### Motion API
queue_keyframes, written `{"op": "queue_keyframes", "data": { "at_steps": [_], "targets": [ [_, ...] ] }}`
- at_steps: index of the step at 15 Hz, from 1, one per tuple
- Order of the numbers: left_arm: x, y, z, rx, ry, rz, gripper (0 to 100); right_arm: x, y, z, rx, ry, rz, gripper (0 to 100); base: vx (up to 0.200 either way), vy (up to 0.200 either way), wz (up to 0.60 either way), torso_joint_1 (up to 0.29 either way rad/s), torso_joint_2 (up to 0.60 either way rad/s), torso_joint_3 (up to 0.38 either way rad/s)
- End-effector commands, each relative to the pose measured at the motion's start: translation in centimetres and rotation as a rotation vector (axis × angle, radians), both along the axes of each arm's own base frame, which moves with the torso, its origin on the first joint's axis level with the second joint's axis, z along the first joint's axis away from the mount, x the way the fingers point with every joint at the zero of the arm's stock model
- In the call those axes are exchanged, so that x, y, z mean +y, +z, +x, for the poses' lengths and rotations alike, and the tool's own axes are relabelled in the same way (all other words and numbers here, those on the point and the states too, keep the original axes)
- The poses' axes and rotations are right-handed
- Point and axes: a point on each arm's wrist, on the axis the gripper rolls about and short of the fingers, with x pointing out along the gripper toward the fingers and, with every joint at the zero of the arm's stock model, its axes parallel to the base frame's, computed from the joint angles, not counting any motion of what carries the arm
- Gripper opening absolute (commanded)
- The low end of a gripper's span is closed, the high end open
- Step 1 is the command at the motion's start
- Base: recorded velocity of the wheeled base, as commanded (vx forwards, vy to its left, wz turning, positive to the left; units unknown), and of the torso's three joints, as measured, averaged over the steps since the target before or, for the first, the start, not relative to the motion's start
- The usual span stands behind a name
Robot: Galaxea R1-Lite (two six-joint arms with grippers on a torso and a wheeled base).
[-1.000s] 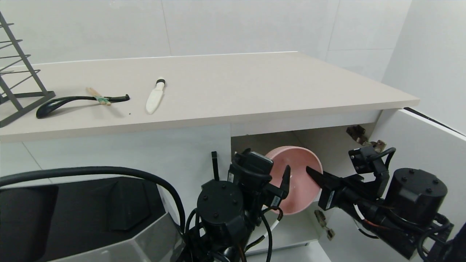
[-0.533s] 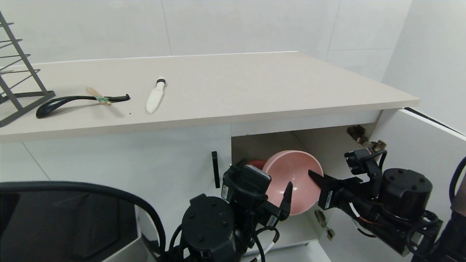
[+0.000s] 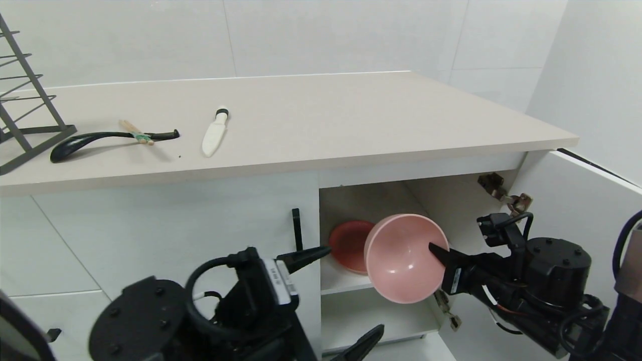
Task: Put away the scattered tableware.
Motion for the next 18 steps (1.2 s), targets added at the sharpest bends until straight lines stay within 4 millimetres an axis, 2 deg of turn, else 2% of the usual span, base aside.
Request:
{"op": "queue_keyframes", "data": {
  "at_steps": [1, 4, 7, 8, 13, 14, 18],
  "targets": [
    [4.5, 1.2, -0.1, -0.039, -0.050, -0.012, 100, -0.2, -0.1, -0.5, 0.031, -0.014, 0.038, 0, 0.000, 0.000, 0.00, 0.000, 0.00, 0.000],
    [5.4, 0.8, -0.2, -0.023, -0.070, 0.005, 100, -0.1, -0.2, -0.3, 0.047, -0.027, 0.079, 0, 0.000, 0.000, 0.00, 0.000, 0.00, 0.000],
    [6.5, 0.1, -1.4, 0.007, -0.077, 0.035, 100, 0.2, -1.0, 0.5, 0.070, -0.036, 0.088, 0, 0.000, 0.000, 0.00, 0.000, 0.00, 0.000],
    [7.0, 0.4, -1.9, -0.002, -0.073, 0.027, 100, 0.5, -1.6, 1.2, 0.074, -0.039, 0.086, 0, 0.000, 0.000, 0.00, 0.000, 0.00, 0.000],
    [7.5, 1.1, -2.2, -0.027, -0.044, -0.002, 100, 2.5, -4.2, 4.9, 0.061, -0.028, 0.079, 0, 0.000, 0.000, 0.00, 0.000, 0.00, 0.000],
    [7.7, 1.5, -2.4, -0.037, -0.041, -0.021, 100, 3.0, -5.4, 5.8, 0.071, -0.029, 0.074, 0, 0.000, 0.000, 0.00, 0.000, 0.00, 0.000],
    [8.6, 3.0, -3.2, -0.102, -0.019, -0.082, 100, 3.7, -8.3, 7.5, 0.079, -0.019, 0.021, 0, 0.000, 0.000, 0.00, 0.000, 0.00, 0.000]
  ]
}}
